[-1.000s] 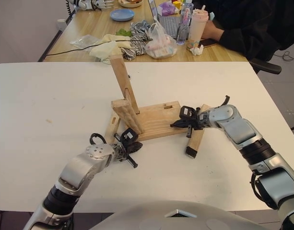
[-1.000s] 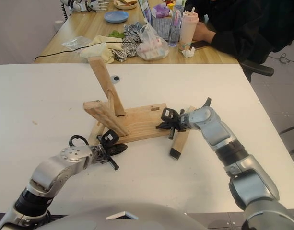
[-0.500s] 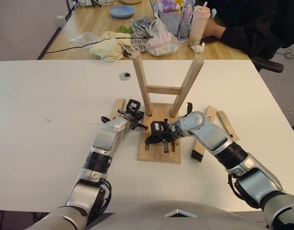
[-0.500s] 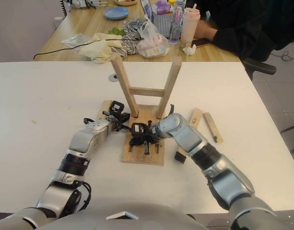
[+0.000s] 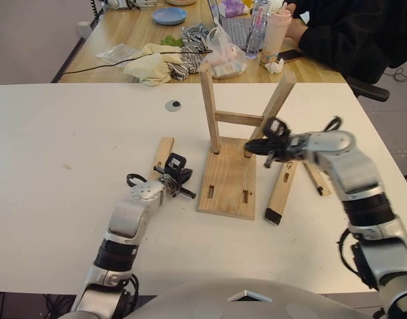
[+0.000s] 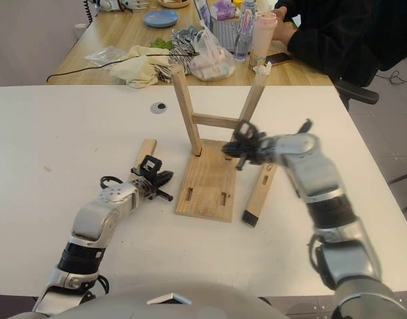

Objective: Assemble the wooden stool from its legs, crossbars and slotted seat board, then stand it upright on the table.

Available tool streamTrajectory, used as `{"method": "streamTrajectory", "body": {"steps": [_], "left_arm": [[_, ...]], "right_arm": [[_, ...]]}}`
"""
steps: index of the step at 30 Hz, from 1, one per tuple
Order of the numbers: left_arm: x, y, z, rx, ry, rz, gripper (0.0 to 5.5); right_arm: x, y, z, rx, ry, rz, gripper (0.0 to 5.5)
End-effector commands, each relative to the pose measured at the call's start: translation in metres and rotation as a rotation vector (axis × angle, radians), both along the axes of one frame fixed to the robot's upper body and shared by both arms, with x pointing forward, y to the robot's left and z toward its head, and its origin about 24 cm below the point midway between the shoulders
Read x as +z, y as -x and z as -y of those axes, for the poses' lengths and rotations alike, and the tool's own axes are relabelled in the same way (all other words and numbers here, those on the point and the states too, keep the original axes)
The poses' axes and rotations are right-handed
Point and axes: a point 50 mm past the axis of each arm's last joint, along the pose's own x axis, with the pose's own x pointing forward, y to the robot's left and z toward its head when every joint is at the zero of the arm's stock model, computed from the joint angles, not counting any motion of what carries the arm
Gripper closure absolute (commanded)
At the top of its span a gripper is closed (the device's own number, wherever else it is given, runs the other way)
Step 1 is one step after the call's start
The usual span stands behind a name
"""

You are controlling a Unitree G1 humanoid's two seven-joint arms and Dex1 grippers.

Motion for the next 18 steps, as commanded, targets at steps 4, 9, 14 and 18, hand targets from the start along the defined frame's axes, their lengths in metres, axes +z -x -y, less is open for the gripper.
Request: {"method": "streamTrajectory", "body": {"steps": [4, 9, 14, 18], "left_arm": [[-0.001, 0.014, 0.015, 0.006, 0.044, -0.037, 5.50], [0.017, 0.004, -0.012, 0.104, 0.031, 0.042, 5.50], [0.044, -0.010, -0.022, 0.169, 0.095, 0.173, 5.50], [0.083, -0.019, -0.024, 0.219, 0.269, 0.310, 5.50]], "right_arm": [[-0.029, 0.027, 0.108, -0.376, 0.155, -0.216, 3.99], [-0.044, 0.047, 0.122, -0.450, 0.144, -0.311, 3.39], [-0.067, 0.063, 0.126, -0.468, 0.166, -0.408, 3.39], [-0.082, 0.073, 0.128, -0.481, 0.166, -0.460, 3.82]]}}
